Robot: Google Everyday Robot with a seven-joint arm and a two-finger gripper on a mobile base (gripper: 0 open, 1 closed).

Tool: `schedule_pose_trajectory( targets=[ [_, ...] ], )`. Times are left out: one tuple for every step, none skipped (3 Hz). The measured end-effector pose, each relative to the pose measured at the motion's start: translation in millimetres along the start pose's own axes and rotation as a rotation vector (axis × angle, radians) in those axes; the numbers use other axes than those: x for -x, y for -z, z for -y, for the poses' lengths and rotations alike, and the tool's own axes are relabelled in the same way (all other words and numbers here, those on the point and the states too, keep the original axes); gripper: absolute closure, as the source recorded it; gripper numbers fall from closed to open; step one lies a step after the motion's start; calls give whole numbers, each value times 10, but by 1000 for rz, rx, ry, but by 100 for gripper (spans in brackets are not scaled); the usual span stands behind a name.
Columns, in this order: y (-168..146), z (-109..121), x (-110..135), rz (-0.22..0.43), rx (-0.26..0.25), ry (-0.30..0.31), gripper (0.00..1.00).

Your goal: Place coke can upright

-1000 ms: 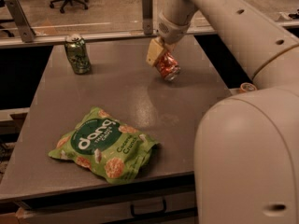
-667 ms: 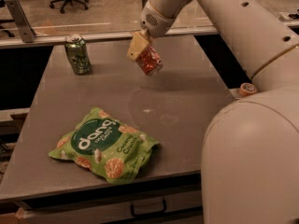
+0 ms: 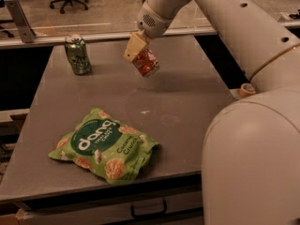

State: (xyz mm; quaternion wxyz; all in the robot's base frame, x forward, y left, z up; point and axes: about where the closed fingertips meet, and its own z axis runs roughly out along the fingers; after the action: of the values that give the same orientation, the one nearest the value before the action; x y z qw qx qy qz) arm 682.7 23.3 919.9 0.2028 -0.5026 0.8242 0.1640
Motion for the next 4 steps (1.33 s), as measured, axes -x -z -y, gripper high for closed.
schedule_pose_trajectory(
  targets=[
    [22,-64,51,131,56,48,100],
    [224,-170,21,307,75,160,100],
    [460,-232,-135,425,81,277,100],
    [515,-269,-246,548,114,389,100]
  ],
)
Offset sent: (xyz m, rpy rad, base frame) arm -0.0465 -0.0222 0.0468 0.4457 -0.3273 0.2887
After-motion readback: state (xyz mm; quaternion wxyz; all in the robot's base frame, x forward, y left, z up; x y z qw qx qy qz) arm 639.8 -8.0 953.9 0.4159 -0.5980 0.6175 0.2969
